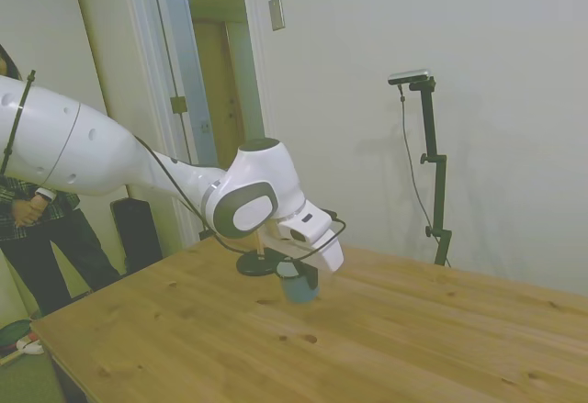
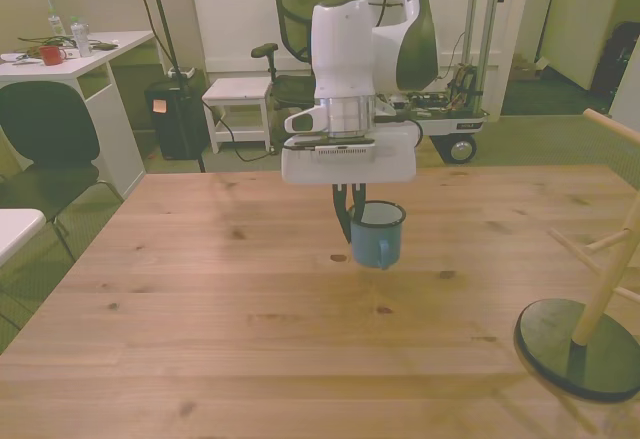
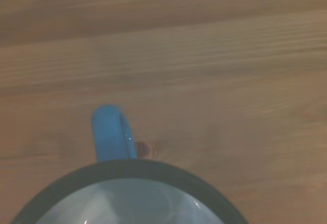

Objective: Unload the mug

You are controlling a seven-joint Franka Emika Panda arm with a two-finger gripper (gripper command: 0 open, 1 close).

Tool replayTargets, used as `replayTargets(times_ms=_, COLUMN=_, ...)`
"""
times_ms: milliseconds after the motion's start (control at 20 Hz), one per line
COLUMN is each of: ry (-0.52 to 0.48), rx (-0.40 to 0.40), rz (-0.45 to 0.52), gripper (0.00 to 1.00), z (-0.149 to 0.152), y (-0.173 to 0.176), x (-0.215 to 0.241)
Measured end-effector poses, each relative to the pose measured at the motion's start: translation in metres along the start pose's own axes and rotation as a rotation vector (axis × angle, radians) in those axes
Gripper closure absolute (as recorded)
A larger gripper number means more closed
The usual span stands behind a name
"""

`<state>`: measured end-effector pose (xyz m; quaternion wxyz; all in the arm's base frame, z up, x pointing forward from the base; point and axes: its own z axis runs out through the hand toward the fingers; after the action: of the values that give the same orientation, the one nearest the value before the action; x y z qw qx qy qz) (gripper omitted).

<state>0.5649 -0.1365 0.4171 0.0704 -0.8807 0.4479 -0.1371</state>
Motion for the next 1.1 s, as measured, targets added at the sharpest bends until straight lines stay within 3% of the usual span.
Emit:
replayTargets(times_ms=450, ry=0.011, rx=-0.102, rz=-0.016, gripper=1.00, z=0.004, y=0.034, x=0.017)
replayTargets(times_ms=1100, ry=-0.047, rx=-0.101, rz=0.012, gripper=1.00, z=0.018, y=0.038, x=0.002)
